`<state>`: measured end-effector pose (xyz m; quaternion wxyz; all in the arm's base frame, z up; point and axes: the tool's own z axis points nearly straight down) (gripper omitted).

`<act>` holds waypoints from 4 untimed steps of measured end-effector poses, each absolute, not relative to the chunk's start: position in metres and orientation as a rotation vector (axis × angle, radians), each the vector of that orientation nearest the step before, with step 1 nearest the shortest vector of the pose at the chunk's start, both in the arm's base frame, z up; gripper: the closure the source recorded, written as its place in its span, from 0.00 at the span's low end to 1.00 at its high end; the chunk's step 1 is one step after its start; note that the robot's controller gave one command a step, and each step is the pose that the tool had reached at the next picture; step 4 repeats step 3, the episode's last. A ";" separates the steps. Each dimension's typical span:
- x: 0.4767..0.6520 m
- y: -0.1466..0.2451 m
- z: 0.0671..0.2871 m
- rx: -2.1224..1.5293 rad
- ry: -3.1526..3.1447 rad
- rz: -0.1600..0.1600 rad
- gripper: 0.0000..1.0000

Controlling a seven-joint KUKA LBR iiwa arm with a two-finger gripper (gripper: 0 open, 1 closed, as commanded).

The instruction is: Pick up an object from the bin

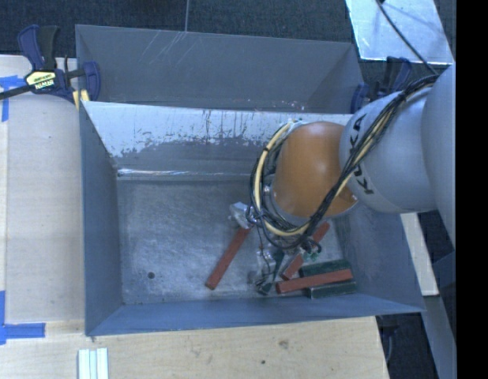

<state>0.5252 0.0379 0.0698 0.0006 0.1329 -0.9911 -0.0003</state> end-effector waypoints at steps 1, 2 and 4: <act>0.526 0.038 0.071 0.419 -3.115 0.000 1.00; 0.495 0.003 0.190 0.477 -3.115 0.004 1.00; 0.516 -0.012 0.268 0.479 -3.117 0.005 1.00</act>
Offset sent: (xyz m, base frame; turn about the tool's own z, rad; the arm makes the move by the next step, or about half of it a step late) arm 0.0000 0.0000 0.0000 0.0000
